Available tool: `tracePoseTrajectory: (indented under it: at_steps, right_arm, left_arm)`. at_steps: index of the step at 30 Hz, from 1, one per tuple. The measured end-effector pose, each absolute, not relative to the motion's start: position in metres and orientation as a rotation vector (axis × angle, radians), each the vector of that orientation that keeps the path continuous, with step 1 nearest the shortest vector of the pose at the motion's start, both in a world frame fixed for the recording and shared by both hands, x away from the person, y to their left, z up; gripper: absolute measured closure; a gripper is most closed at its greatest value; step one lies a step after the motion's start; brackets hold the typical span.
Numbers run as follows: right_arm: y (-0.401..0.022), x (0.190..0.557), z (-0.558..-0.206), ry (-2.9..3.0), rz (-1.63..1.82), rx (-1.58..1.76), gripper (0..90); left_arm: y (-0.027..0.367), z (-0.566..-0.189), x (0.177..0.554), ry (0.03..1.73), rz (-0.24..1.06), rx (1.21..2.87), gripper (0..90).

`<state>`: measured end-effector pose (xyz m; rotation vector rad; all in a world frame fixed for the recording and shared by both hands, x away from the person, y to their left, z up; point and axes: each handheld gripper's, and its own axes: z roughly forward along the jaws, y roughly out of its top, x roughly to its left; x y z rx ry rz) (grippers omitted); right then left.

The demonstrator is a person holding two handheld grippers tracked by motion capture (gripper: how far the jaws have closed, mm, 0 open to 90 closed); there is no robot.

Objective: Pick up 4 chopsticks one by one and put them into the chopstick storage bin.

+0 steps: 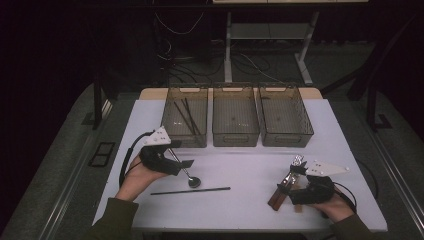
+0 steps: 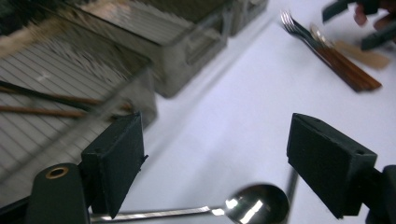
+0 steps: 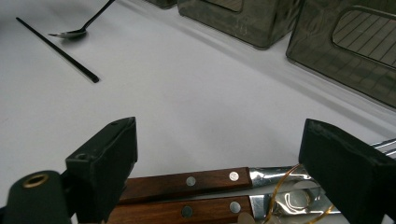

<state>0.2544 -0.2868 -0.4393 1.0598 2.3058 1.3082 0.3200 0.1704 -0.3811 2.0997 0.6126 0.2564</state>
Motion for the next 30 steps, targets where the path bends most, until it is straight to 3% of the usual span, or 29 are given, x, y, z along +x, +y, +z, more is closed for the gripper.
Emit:
tracePoseTrajectory:
  at_steps: [10, 17, 23, 30]
  right_arm:
    - [-0.287, 0.254, -0.439, 2.306, 1.303, 1.060, 11.9]
    - [-0.286, 0.254, -0.439, 2.310, 1.293, 1.052, 11.9]
    - [-0.286, 0.254, -0.439, 2.309, 1.290, 1.049, 11.9]
    - [-0.287, 0.254, -0.440, 2.310, 1.293, 1.049, 11.9]
  left_arm:
    - [0.173, -0.405, 0.297, 0.589, 0.223, 2.149, 22.6]
    - [0.175, -0.418, 0.283, 0.554, 0.173, 2.198, 36.9]
    - [0.172, -0.426, 0.278, 0.521, 0.132, 2.252, 58.7]
    - [0.173, -0.433, 0.280, 0.514, 0.095, 2.309, 70.2]
